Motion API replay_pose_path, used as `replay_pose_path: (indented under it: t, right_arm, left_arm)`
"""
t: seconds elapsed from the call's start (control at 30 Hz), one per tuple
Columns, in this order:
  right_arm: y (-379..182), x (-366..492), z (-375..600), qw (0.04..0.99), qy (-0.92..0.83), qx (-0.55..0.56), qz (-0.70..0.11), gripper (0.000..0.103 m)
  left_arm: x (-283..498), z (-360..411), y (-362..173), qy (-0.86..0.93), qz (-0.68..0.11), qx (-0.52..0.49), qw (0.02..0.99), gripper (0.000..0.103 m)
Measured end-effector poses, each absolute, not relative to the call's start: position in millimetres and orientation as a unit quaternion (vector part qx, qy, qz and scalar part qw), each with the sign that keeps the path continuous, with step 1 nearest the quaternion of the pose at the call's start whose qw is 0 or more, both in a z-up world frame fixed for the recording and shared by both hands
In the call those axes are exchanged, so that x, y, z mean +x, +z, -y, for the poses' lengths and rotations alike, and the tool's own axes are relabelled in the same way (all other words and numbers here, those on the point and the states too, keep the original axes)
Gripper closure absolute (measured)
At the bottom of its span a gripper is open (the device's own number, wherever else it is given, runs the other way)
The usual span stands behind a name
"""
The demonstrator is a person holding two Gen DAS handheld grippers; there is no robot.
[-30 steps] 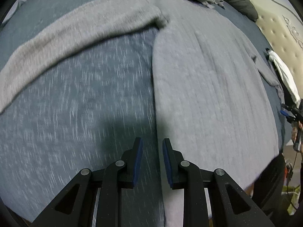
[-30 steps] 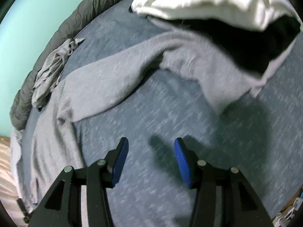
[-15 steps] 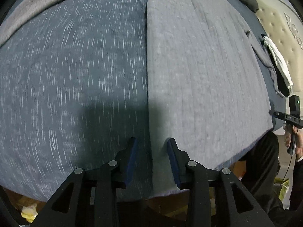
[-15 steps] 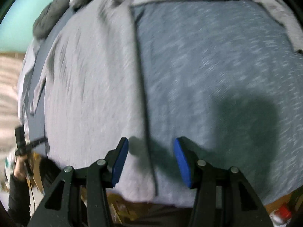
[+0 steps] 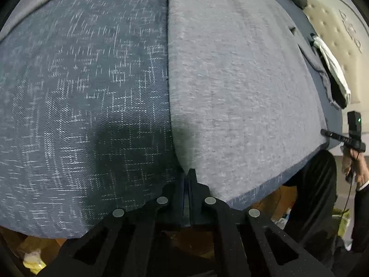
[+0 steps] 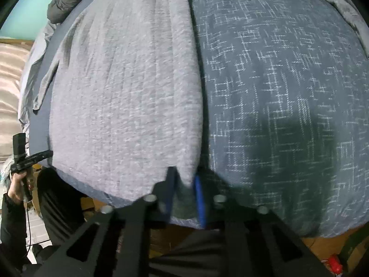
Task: Fold clothes
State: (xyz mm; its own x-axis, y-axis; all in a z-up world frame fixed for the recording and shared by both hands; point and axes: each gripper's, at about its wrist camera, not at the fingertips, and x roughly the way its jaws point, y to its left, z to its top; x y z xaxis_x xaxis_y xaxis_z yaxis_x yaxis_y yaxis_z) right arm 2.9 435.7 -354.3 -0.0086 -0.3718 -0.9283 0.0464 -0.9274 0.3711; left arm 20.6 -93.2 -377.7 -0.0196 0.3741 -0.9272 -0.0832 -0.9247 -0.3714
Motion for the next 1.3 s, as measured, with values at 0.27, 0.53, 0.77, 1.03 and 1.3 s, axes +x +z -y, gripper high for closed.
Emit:
replay_pose_path:
  t: [0.27,0.53,0.77,1.03,1.3]
  right_arm:
    - [-326,14,-436,0.156,-0.720,0.673,0.066,0.100]
    - [-345,28,-430,0.153,-0.710,0.686,0.043,0.100]
    - [-350,25,-444,0.156,-0.697,0.697,0.066,0.089]
    - [-292,1,-571,0.018,-0.804,0.573,0.156,0.065]
    - [-297,-13,-659,-0.134,-0.815,0.475,0.304,0.056]
  left_arm:
    - [41,103,-360,0.717,0.102,-0.666,0.175,0.101]
    - [46,103,-365,0.713,0.095,-0.673,0.172,0.101]
    - [44,96,-362,0.710,0.075,-0.681,0.159,0.088]
    - [32,99,-330,0.746,0.077,-0.646,0.143,0.072]
    - [-9,119,-321,0.767,0.096,-0.622,0.125,0.067]
